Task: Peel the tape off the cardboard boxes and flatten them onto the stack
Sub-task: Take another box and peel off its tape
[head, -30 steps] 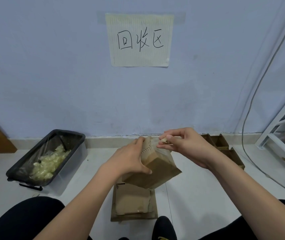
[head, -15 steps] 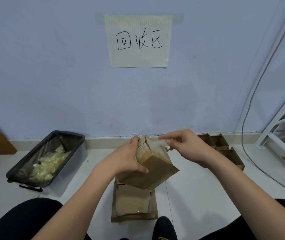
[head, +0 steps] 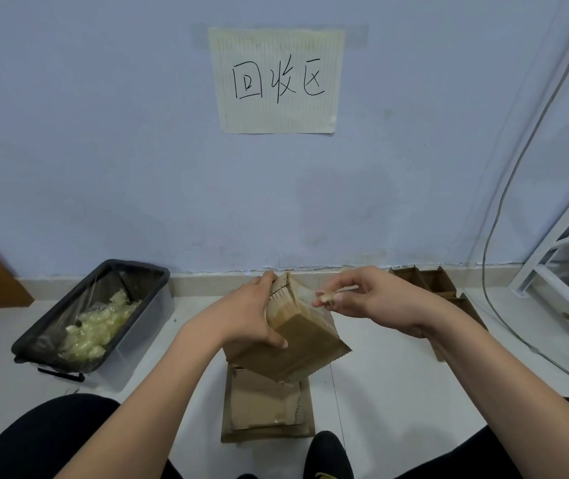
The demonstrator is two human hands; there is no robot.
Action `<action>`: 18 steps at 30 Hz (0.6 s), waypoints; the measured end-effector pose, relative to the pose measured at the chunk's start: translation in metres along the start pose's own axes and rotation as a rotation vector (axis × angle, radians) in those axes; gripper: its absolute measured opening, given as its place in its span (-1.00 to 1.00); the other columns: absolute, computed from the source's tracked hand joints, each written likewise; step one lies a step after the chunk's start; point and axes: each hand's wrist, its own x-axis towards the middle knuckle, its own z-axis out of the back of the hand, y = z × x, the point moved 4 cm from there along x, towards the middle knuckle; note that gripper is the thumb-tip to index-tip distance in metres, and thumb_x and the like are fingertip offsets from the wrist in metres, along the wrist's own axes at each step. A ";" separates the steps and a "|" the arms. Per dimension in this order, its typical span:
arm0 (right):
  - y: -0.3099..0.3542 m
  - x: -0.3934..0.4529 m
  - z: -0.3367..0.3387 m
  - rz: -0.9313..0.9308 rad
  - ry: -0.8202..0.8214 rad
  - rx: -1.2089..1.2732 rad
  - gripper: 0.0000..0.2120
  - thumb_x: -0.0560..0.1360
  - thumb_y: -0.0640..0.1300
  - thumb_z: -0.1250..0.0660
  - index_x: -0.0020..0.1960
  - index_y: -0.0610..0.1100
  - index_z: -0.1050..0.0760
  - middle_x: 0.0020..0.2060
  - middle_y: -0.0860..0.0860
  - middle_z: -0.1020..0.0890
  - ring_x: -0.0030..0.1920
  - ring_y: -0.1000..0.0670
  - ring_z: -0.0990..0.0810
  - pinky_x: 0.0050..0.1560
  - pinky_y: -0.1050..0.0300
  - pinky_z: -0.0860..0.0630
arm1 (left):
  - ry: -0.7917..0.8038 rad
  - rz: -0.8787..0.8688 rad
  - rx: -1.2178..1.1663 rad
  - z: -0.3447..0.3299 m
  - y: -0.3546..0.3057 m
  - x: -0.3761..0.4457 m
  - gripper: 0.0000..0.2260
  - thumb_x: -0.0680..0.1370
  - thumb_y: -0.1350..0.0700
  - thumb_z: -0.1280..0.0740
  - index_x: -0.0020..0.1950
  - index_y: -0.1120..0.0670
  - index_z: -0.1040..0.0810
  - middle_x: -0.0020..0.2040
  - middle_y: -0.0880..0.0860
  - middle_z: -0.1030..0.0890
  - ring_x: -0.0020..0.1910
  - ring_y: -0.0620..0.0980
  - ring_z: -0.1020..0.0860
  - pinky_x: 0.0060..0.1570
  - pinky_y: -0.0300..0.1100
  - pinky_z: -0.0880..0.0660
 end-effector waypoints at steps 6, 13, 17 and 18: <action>0.005 0.006 0.005 0.103 -0.260 -0.129 -0.93 0.41 -0.18 -0.56 -0.14 -0.13 -0.70 -0.26 0.00 -0.72 -0.24 0.11 -0.67 -0.12 0.24 -0.61 | 0.018 -0.042 -0.040 0.000 -0.009 -0.003 -0.09 0.24 -0.22 -0.63 0.42 -0.02 -0.22 0.33 -0.04 -0.47 0.22 0.02 -0.48 0.15 -0.05 -0.48; 0.004 0.012 -0.002 0.146 -0.284 -0.235 -0.74 0.48 -0.06 -0.50 0.13 0.06 -0.56 -0.25 0.05 -0.57 -0.35 0.13 -0.51 -0.26 0.31 -0.45 | 0.065 -0.055 -0.090 -0.004 -0.013 -0.005 -0.03 0.21 -0.24 -0.63 0.47 -0.07 -0.19 0.31 -0.07 -0.48 0.17 -0.05 -0.47 0.20 -0.05 -0.50; 0.003 0.011 -0.002 0.113 -0.274 -0.163 -0.79 0.47 0.02 -0.49 -0.07 -0.13 -0.69 -0.01 0.05 -0.61 -0.20 0.03 -0.70 0.00 0.05 -0.61 | 0.042 -0.037 -0.098 0.001 -0.008 -0.005 -0.02 0.20 -0.26 -0.62 0.47 -0.07 -0.20 0.30 -0.06 -0.50 0.17 -0.02 -0.50 0.12 -0.08 -0.50; 0.003 0.011 -0.001 0.093 -0.259 -0.123 -0.74 0.45 0.05 -0.50 -0.08 -0.15 -0.69 0.06 0.06 -0.56 -0.12 0.03 -0.70 0.05 0.07 -0.61 | 0.042 -0.038 -0.095 0.001 -0.008 -0.005 -0.03 0.21 -0.25 -0.62 0.47 -0.06 -0.20 0.31 -0.06 -0.49 0.17 -0.02 -0.49 0.11 -0.10 -0.49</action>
